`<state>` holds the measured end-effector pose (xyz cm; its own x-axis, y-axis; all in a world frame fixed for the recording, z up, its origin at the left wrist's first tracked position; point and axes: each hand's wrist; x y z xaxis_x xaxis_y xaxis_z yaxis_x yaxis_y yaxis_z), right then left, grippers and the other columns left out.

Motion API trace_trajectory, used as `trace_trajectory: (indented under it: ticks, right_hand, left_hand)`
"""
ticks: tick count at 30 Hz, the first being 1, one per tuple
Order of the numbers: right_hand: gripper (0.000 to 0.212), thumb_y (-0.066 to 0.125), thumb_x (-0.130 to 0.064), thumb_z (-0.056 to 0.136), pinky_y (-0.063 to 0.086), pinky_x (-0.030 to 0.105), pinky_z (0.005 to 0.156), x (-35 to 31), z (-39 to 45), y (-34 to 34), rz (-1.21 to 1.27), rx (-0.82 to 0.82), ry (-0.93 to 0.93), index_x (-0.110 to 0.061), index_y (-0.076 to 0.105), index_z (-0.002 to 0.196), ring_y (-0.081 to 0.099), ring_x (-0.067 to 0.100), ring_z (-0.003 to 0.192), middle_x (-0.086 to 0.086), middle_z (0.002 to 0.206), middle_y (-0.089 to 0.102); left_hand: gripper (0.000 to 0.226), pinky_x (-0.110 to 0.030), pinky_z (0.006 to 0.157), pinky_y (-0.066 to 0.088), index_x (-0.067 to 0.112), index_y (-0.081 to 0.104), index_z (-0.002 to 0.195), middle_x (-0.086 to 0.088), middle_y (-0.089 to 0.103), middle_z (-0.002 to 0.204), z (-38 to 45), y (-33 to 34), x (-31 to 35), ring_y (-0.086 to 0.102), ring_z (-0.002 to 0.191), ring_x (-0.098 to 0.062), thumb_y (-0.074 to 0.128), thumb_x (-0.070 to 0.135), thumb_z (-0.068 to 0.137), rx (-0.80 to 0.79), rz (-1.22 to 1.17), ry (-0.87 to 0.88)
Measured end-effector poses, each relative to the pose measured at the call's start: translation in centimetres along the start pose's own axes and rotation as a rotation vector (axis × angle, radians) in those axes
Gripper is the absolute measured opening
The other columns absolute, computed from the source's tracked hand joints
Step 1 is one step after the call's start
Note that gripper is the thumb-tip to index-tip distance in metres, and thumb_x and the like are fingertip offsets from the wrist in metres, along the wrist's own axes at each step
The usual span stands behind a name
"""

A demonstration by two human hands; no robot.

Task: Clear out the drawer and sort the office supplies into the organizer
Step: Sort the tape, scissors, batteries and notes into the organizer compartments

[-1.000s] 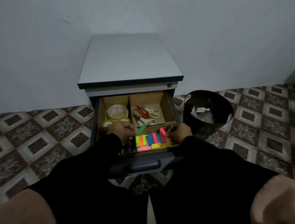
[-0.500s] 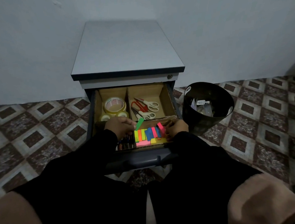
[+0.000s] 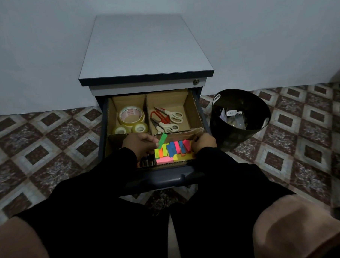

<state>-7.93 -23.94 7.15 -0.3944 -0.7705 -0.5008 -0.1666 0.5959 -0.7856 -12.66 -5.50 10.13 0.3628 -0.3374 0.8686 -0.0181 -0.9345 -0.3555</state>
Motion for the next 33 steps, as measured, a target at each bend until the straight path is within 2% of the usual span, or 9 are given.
trace_trajectory:
  ticks: [12,17,25,27,28,30,33]
  right_hand:
    - [0.028,0.044,-0.012,0.095,0.045,0.034,0.087,-0.3,-0.3,0.4,-0.095,0.017,0.018,0.001,0.06,0.114,0.056,0.031,0.113,0.017,0.122,0.059]
    - [0.028,0.044,-0.012,0.095,0.045,0.034,0.086,-0.2,-0.2,0.5,-0.104,0.024,0.025,0.0,0.06,0.114,0.056,0.031,0.112,0.017,0.121,0.059]
    - [0.027,0.045,-0.012,0.095,0.046,0.034,0.088,0.1,0.0,0.7,-0.019,0.044,0.024,0.001,0.06,0.113,0.057,0.033,0.111,0.019,0.119,0.059]
    - [0.023,0.05,-0.014,0.093,0.051,0.037,0.088,0.3,0.3,0.9,0.078,0.049,0.02,-0.001,0.064,0.104,0.061,0.033,0.102,0.019,0.109,0.064]
    - [0.018,0.053,-0.014,0.091,0.054,0.041,0.084,0.4,0.4,0.9,0.177,0.044,0.027,-0.002,0.066,0.094,0.065,0.033,0.091,0.019,0.099,0.067]
    - [0.016,0.058,-0.005,0.088,0.058,0.044,0.068,0.7,0.5,0.5,0.461,0.001,0.033,-0.006,0.06,0.072,0.063,0.029,0.064,0.014,0.074,0.064]
    - [0.026,0.058,0.009,0.085,0.052,0.023,0.043,1.1,-0.1,-0.9,0.783,-0.109,-0.072,-0.007,0.052,0.065,0.056,0.011,0.042,0.007,0.059,0.057]
  left_hand:
    - [0.018,-0.011,0.045,0.041,0.018,0.061,0.072,0.0,0.062,0.068,0.1,0.4,-0.3,0.056,0.058,-0.011,0.067,0.004,0.083,-0.017,-0.002,-0.021]
    - [0.017,-0.017,0.052,0.042,0.016,0.062,0.072,0.0,0.062,0.069,0.1,0.7,-0.2,0.055,0.058,-0.011,0.067,0.004,0.082,-0.016,-0.004,-0.024]
    - [0.016,-0.018,0.052,0.042,0.014,0.063,0.072,-0.002,0.061,0.067,0.4,1.4,-0.2,0.054,0.056,-0.011,0.067,0.002,0.082,-0.014,-0.031,-0.031]
    - [0.015,-0.02,0.053,0.042,0.013,0.062,0.073,-0.002,0.061,0.068,0.5,1.8,0.0,0.054,0.057,-0.012,0.067,0.002,0.082,-0.018,-0.056,-0.047]
    - [0.015,-0.021,0.055,0.042,0.013,0.062,0.074,-0.002,0.061,0.069,0.6,1.9,0.2,0.054,0.057,-0.012,0.066,0.003,0.083,-0.02,-0.068,-0.056]
    - [0.014,-0.02,0.053,0.041,0.014,0.061,0.075,-0.002,0.061,0.069,0.8,2.4,0.4,0.054,0.056,-0.012,0.066,0.003,0.084,-0.035,-0.095,-0.065]
    - [0.015,-0.017,0.049,0.041,0.016,0.059,0.075,-0.001,0.061,0.07,1.1,3.2,0.9,0.055,0.051,-0.007,0.065,0.006,0.085,-0.055,-0.135,-0.075]
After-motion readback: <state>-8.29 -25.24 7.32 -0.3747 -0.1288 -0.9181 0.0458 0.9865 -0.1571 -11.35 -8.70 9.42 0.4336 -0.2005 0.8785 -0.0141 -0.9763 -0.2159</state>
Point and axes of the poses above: each hand's wrist, its own z-axis towards the middle knuckle, its own y-axis out of the palm, x = y × z
